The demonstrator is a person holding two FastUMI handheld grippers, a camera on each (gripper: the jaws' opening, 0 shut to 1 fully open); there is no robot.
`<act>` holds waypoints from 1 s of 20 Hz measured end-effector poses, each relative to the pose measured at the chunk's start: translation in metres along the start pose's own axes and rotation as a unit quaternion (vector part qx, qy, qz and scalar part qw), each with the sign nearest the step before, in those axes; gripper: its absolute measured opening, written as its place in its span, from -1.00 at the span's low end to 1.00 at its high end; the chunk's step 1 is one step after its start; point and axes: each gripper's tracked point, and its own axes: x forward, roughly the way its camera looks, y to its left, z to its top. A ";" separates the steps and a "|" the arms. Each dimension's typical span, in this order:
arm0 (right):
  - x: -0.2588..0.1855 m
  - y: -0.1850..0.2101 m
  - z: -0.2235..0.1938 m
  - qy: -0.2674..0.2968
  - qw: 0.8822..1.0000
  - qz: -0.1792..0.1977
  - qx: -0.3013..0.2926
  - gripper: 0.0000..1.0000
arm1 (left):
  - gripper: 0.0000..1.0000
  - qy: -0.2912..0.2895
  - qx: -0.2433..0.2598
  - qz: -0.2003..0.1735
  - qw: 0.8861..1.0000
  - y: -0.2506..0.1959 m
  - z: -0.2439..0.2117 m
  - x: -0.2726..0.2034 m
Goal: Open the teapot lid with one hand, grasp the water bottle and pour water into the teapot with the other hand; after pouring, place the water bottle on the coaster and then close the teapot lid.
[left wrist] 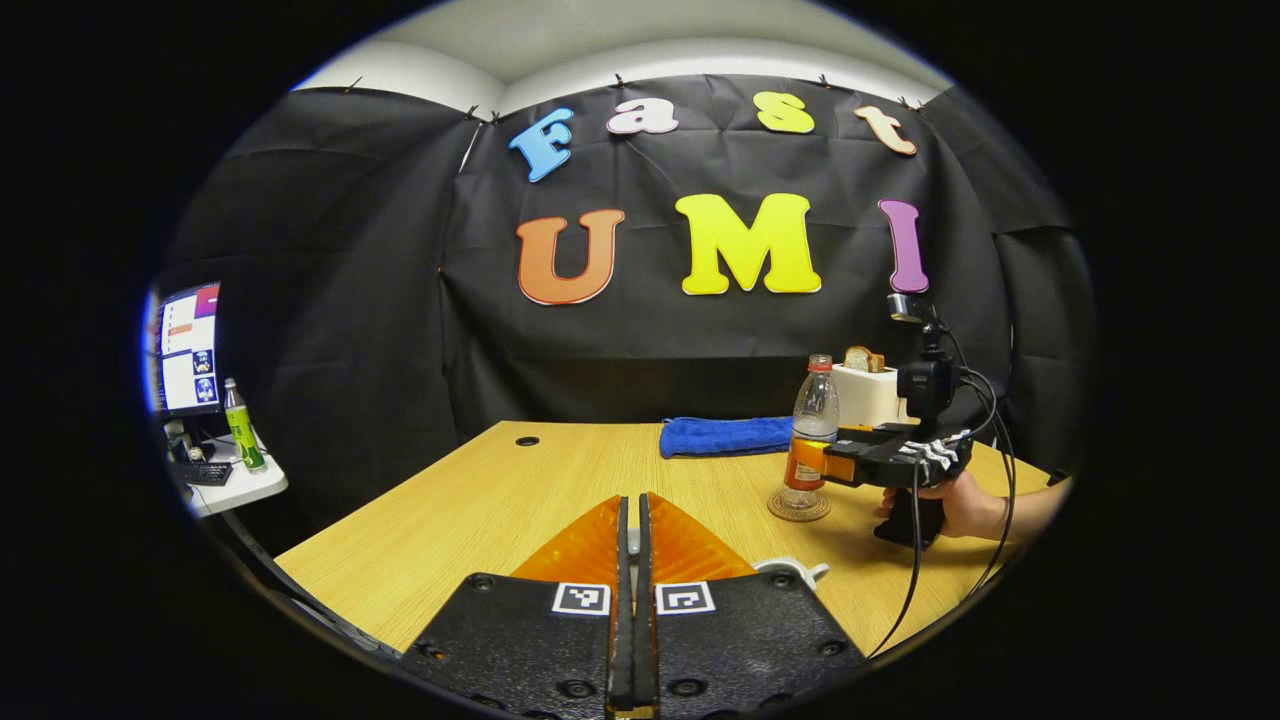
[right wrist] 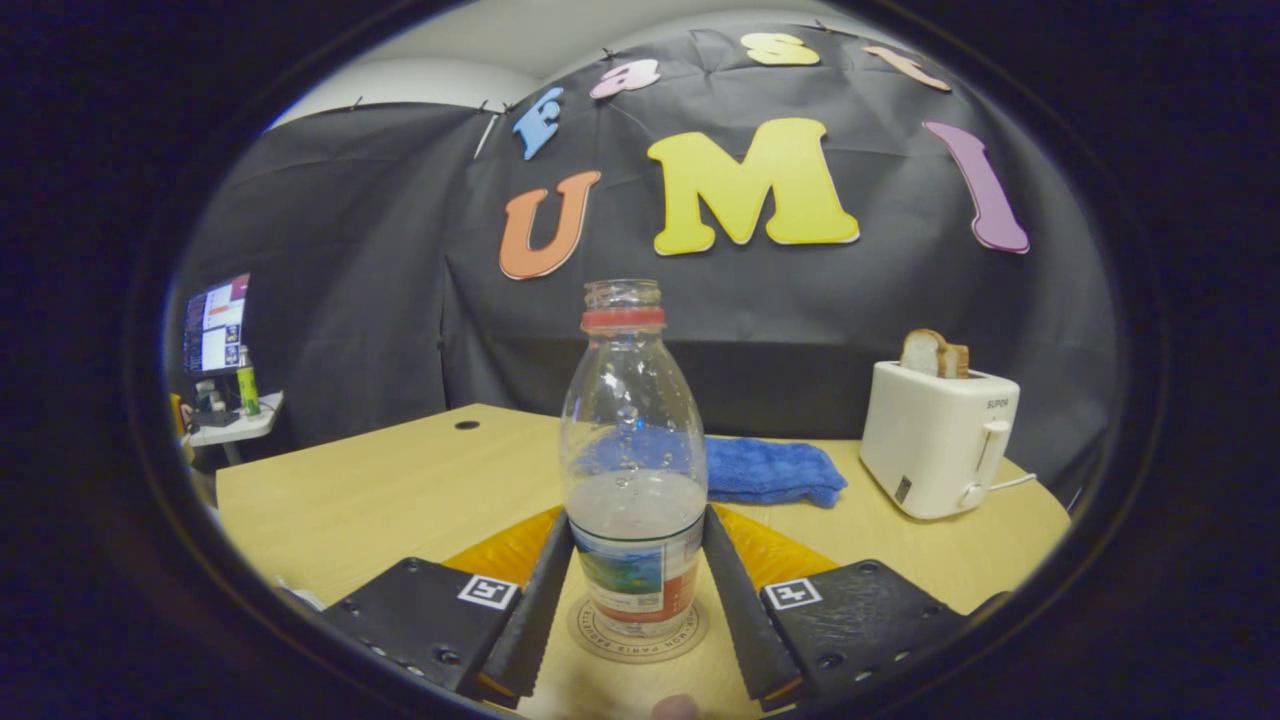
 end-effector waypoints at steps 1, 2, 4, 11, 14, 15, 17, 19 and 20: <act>0.001 0.000 -0.001 0.000 1.000 0.000 0.002 0.51 | -0.94 0.000 0.001 0.000 1.000 0.000 0.000 0.000; 0.001 0.001 -0.001 0.001 1.000 -0.001 0.003 0.52 | -0.94 0.000 0.001 0.000 1.000 -0.001 0.000 0.001; 0.000 0.002 -0.003 0.006 1.000 0.001 0.004 0.54 | -0.94 0.000 0.000 -0.001 1.000 -0.002 -0.001 0.001; -0.014 0.002 -0.008 0.018 1.000 -0.002 0.020 0.91 | -0.94 0.000 0.002 -0.004 1.000 -0.006 -0.001 0.001; -0.044 0.003 -0.004 0.013 0.999 0.005 0.033 0.90 | -0.94 -0.006 -0.004 -0.007 1.000 -0.011 0.001 0.002; -0.058 0.003 -0.004 0.013 0.999 0.006 0.035 0.90 | -0.94 -0.009 -0.009 -0.011 1.000 -0.016 -0.001 0.004; -0.087 -0.005 -0.001 0.002 0.999 0.001 0.041 0.91 | -0.94 -0.001 -0.015 -0.030 0.999 -0.033 -0.011 0.010; -0.116 -0.016 0.000 -0.010 0.999 -0.016 0.044 0.89 | -0.94 0.009 -0.006 -0.039 0.999 -0.045 -0.021 0.014; -0.128 -0.025 -0.002 -0.011 0.998 -0.030 0.046 0.89 | -0.94 0.009 -0.002 -0.044 0.999 -0.051 -0.023 0.015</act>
